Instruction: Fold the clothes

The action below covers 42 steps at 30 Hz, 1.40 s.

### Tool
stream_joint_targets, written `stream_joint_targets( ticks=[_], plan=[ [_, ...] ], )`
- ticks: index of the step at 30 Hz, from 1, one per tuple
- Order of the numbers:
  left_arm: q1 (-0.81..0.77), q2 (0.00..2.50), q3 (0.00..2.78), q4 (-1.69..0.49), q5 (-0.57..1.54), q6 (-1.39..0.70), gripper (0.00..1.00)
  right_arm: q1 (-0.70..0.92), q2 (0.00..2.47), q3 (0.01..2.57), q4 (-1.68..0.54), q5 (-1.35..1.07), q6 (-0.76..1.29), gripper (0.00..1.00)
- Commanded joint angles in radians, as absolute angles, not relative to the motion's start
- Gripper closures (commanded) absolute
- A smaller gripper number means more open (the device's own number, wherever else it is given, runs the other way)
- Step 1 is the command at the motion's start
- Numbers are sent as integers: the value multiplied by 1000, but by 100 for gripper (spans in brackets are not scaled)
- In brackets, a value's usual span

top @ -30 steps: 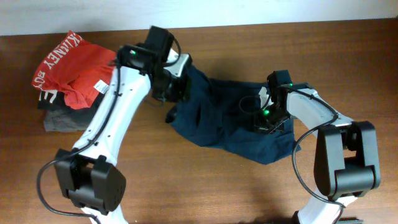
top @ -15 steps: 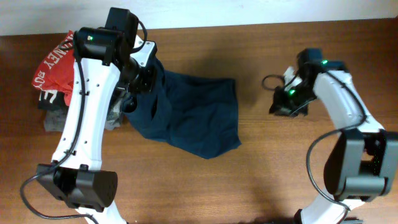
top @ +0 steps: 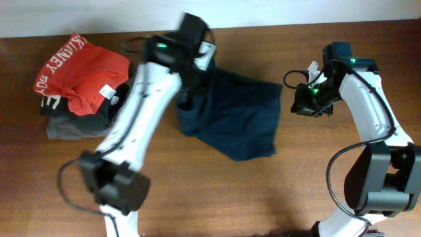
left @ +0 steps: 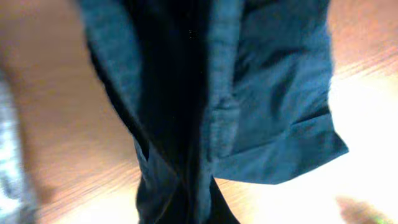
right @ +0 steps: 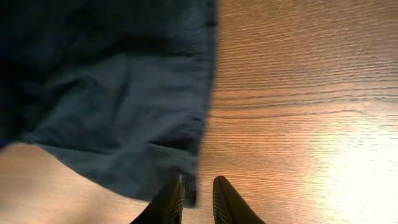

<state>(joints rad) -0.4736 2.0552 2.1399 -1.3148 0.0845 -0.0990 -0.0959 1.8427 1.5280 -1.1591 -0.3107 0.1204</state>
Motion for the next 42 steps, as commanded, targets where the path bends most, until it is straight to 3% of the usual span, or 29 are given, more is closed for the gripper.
stream_joint_targets(
  ticks=[1, 6, 15, 23, 32, 42],
  plan=[
    [-528, 2140, 2154, -1285, 82, -152, 100, -106, 1837, 1537, -1157, -234, 141, 79],
    [-547, 2165, 2158, -1304, 44, -153, 100, -168, 1837, 1537, -1153, -213, 166, 79],
    [-389, 2131, 2410, -1688, -223, -137, 99, -257, 1837, 1537, -1178, -227, 164, 79],
    [-266, 2045, 2444, -1688, -218, -35, 99, -256, 1837, 1537, -1178, -228, 162, 79],
    [-337, 2085, 2438, -1560, -111, 2, 99, -255, 1837, 1537, -1177, -228, 162, 79],
    [-506, 2325, 2438, -1481, -89, -99, 99, -255, 1837, 1537, -1178, -235, 162, 79]
  ],
)
